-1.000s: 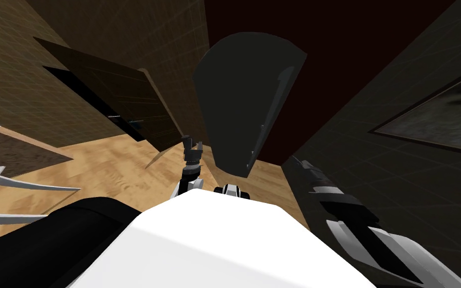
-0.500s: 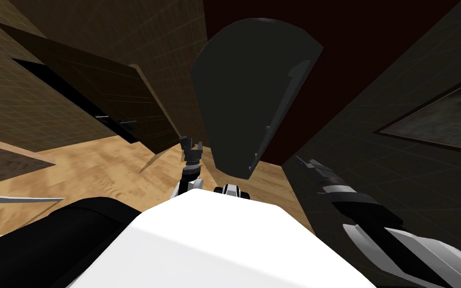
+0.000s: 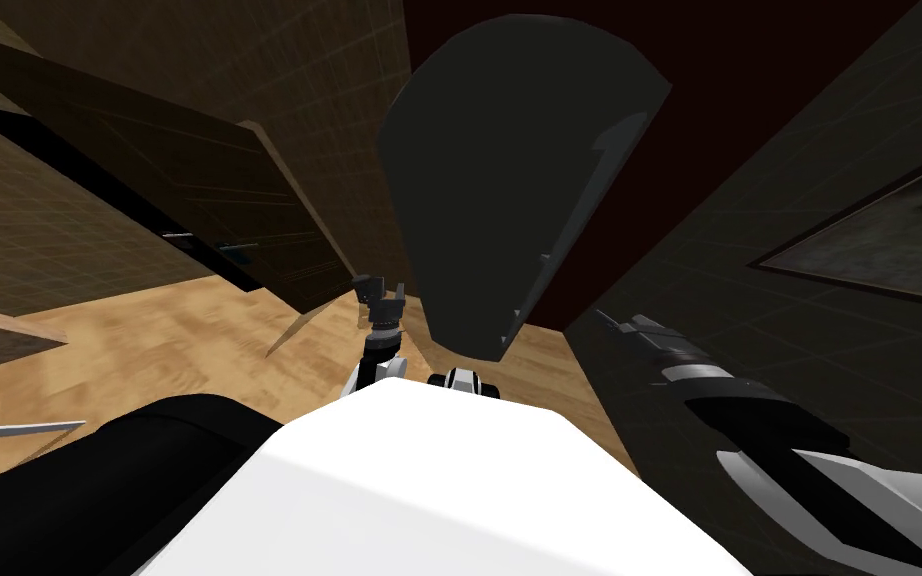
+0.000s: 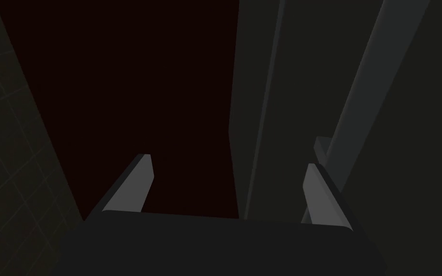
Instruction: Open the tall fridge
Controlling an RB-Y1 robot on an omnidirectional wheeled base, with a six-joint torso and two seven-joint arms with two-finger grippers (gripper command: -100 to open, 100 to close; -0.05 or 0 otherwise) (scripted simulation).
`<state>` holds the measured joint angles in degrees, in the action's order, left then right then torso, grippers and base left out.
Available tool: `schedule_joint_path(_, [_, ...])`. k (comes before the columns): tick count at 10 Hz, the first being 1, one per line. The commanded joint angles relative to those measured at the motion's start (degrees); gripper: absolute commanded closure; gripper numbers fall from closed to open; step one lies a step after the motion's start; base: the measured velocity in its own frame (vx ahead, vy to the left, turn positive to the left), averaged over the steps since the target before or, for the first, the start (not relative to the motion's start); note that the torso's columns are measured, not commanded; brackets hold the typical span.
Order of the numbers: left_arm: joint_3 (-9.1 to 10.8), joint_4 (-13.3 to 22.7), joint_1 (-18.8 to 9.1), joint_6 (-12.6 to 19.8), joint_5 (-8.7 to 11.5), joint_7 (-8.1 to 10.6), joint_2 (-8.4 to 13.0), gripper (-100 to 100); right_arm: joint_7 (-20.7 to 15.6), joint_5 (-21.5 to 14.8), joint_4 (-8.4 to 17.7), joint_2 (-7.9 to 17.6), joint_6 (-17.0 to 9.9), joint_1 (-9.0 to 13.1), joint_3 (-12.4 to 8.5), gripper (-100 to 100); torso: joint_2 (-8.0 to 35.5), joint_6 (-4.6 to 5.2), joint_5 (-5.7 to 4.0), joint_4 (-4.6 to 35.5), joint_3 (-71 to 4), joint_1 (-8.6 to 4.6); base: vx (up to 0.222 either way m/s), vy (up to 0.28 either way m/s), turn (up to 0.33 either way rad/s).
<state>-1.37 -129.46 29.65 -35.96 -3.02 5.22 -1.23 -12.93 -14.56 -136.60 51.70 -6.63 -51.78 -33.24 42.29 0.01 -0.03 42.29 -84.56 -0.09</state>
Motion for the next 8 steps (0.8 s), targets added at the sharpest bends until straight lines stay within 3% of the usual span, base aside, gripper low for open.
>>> schedule_joint_path(1, [0.00, 0.0, 0.0, 0.0, 0.0, 0.00, 0.0, 0, -0.3, -0.7, 0.0, 4.0, -2.5, -1.7, -2.4, -100, -0.1, 0.00, 0.06, 0.0, -0.1, 0.23, 0.069, 0.108, -0.042])
schedule_joint_path(4, [0.00, 0.0, 0.0, 0.0, 0.0, 0.00, 0.0, 0, -0.6, -1.7, 0.1, 8.7, -5.5, -3.9, -5.6, -100, 0.1, -0.02, 0.01, 0.0, 0.0, 0.02, 0.057, 0.092, -0.051])
schedule_joint_path(5, [0.00, 0.0, 0.0, 0.0, 0.0, 0.00, 0.0, 0, -0.6, -1.7, 0.1, 9.0, -5.5, -3.9, -5.6, -100, 0.0, 0.00, 0.01, 0.0, 0.0, 0.04, 0.048, 0.065, -0.040])
schedule_joint_path(7, [0.00, 0.0, 0.0, 0.0, 0.0, 0.00, 0.0, 0, -0.9, -2.6, 0.3, 13.1, -8.3, -6.0, -8.7, -100, 0.0, -0.01, 0.02, 0.0, 0.0, 0.09, 0.063, 0.100, -0.079])
schedule_joint_path(8, [-0.01, 0.0, 0.0, 0.0, 0.0, 0.00, 0.0, 0, -0.9, -2.6, 0.3, 13.8, -8.3, -6.0, -8.7, -100, -0.1, -0.01, 0.07, 0.0, 0.0, 0.23, 0.054, 0.091, -0.041])
